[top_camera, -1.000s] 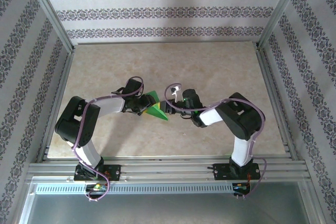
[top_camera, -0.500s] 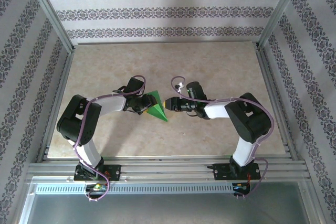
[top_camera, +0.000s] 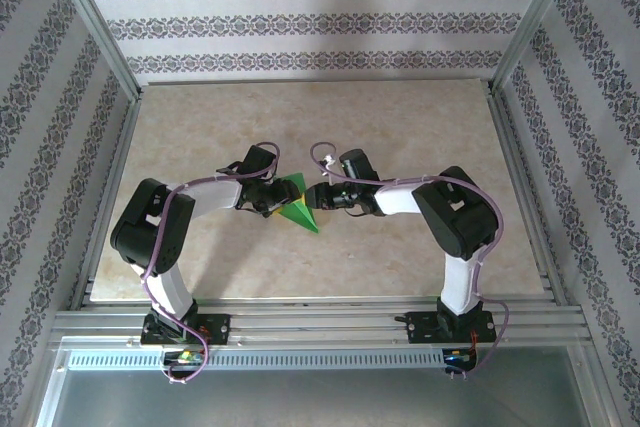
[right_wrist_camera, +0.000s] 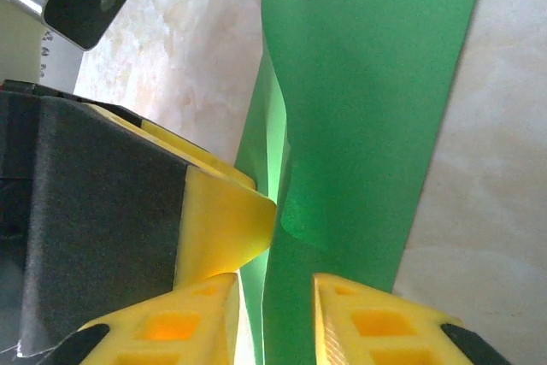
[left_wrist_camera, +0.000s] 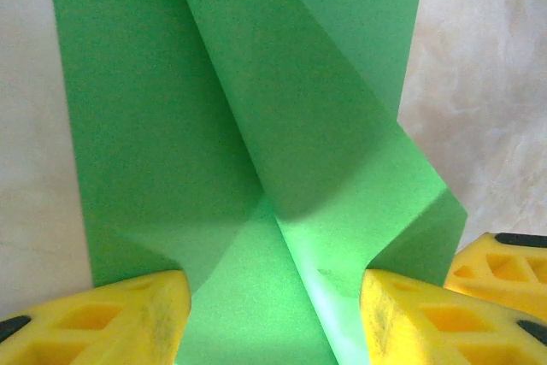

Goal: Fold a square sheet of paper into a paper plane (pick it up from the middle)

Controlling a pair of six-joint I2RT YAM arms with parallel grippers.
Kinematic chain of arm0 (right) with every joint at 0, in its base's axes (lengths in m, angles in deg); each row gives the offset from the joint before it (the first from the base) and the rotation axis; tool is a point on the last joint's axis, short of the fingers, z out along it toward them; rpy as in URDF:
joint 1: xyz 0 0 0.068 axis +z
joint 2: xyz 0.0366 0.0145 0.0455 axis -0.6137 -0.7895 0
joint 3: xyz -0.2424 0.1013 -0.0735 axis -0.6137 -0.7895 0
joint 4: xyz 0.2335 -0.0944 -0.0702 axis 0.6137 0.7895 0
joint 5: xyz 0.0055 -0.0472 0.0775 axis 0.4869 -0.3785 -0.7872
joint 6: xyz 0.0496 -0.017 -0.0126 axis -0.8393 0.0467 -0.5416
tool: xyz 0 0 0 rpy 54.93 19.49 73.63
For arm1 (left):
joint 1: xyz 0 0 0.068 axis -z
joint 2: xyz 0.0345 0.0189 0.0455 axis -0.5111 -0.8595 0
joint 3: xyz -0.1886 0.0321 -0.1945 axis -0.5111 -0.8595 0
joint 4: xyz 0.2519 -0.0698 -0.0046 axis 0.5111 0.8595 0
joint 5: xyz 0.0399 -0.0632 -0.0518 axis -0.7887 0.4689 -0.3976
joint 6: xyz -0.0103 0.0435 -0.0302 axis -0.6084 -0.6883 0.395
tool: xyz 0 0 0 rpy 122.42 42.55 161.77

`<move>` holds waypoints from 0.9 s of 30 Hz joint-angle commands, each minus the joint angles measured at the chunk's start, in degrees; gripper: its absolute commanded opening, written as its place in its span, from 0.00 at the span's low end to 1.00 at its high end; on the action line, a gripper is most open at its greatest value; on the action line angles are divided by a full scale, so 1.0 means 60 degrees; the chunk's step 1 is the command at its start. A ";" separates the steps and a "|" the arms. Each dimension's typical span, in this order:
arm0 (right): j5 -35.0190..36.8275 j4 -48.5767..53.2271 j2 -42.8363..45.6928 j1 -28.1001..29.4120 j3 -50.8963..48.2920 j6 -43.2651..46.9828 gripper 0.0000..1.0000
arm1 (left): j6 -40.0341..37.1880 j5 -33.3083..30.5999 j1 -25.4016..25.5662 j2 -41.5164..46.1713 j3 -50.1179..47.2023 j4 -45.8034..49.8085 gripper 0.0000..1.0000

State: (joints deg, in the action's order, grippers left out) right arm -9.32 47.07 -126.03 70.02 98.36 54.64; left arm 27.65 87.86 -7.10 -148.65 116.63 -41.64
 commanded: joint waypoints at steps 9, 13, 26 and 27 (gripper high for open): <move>-0.0206 0.0227 -0.0318 0.0162 0.0246 0.0260 0.15 | -0.0216 -0.0310 0.0154 -0.0734 -0.0328 0.1066 0.59; -0.0174 0.0121 -0.0305 0.0119 0.0152 0.0135 0.11 | -0.0207 -0.0280 0.0160 -0.0660 -0.0323 0.1037 0.59; -0.0013 -0.0534 -0.0220 -0.0028 -0.0333 -0.0802 0.12 | 0.0019 0.0033 0.0160 -0.0208 -0.0698 0.0124 0.64; 0.0000 -0.0580 -0.0220 -0.0029 -0.0361 -0.0846 0.12 | 0.0038 0.0072 0.0154 -0.0201 -0.0728 0.0086 0.64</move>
State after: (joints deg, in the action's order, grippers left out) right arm -9.78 45.48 -127.23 70.22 97.14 51.16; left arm 27.72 88.71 -7.10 -147.84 115.34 -43.83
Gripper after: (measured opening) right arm 0.117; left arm 0.641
